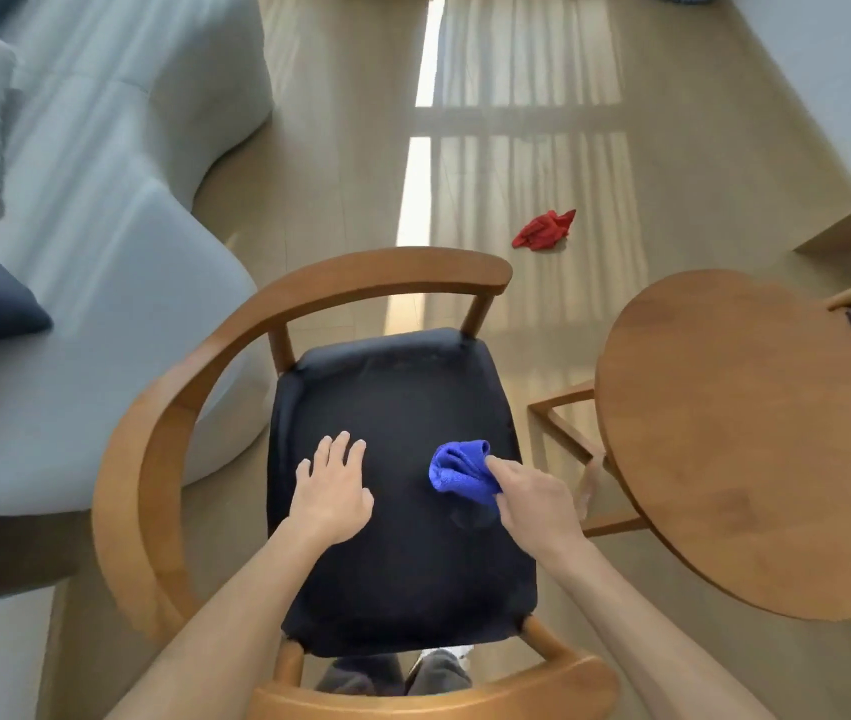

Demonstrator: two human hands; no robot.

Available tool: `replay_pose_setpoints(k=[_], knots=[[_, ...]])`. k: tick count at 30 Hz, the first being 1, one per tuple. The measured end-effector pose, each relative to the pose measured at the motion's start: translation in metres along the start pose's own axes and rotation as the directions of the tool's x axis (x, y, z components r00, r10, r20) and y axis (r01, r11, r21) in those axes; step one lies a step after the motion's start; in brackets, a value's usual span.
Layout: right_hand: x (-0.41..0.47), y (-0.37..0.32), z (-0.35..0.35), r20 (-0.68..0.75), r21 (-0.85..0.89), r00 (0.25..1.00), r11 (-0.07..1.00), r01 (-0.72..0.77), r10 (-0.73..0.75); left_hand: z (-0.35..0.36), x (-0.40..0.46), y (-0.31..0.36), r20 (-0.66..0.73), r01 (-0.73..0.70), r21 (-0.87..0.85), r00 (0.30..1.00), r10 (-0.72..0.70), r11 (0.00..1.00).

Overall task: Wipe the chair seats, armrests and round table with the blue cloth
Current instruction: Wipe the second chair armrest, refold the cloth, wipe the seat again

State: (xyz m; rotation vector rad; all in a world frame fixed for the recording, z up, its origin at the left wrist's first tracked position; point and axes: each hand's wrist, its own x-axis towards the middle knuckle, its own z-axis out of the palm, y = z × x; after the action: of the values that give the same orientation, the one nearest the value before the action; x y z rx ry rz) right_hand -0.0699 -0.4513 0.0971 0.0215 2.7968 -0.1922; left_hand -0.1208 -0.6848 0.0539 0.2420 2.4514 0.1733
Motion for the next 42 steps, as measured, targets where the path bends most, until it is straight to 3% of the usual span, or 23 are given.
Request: replay_pose_setpoints(k=[3,4,6,10,16,18,23,26,30,36,39,42], knots=[[0.033,0.002,0.042,-0.29,-0.156,0.953,0.987,0.048,-0.092,0.033,0.031,-0.008,-0.013,0.033,0.015,0.999,-0.032,0.999],[0.043,0.002,0.057,-0.326,-0.18,0.939,0.982,0.055,-0.113,0.044,0.041,-0.011,-0.019,0.045,0.028,0.999,-0.044,0.999],[0.059,0.005,0.092,-0.304,-0.217,0.94,0.972,0.091,-0.156,0.063,0.061,-0.016,-0.029,0.061,0.063,0.998,-0.06,0.996],[0.052,0.007,0.152,-0.113,-0.193,0.961,0.954,0.229,-0.253,0.099,0.082,-0.021,-0.058,0.051,0.142,0.997,-0.043,0.989],[0.064,0.034,0.166,-0.265,-0.131,0.908,0.945,0.301,-0.326,0.118,0.091,-0.032,-0.191,0.069,0.105,0.98,-0.048,0.992],[0.082,0.041,0.163,-0.235,-0.076,0.918,0.948,0.31,-0.319,0.119,0.096,-0.036,-0.249,0.069,0.062,0.967,-0.051,0.996],[0.128,0.04,0.156,-0.102,0.034,0.958,0.962,0.273,-0.268,0.126,0.106,-0.042,-0.239,0.078,0.055,0.969,-0.063,0.995],[0.146,0.039,0.157,-0.163,-0.05,0.948,0.961,0.271,-0.275,0.127,0.107,-0.048,-0.25,0.071,0.062,0.967,-0.054,0.996],[0.148,0.043,0.156,-0.317,-0.231,0.88,0.929,0.291,-0.354,0.125,0.109,-0.053,-0.271,0.038,0.087,0.963,-0.013,0.995],[0.117,0.031,0.168,-0.411,-0.283,0.786,0.884,0.372,-0.462,0.121,0.114,-0.054,-0.302,0.04,0.06,0.953,-0.02,0.997],[0.104,0.031,0.178,-0.406,-0.285,0.807,0.899,0.333,-0.428,0.124,0.115,-0.051,-0.306,0.029,0.044,0.952,-0.014,0.999],[0.097,0.03,0.184,-0.308,-0.17,0.886,0.936,0.308,-0.347,0.126,0.116,-0.048,-0.311,0.028,0.029,0.95,-0.018,0.999]])
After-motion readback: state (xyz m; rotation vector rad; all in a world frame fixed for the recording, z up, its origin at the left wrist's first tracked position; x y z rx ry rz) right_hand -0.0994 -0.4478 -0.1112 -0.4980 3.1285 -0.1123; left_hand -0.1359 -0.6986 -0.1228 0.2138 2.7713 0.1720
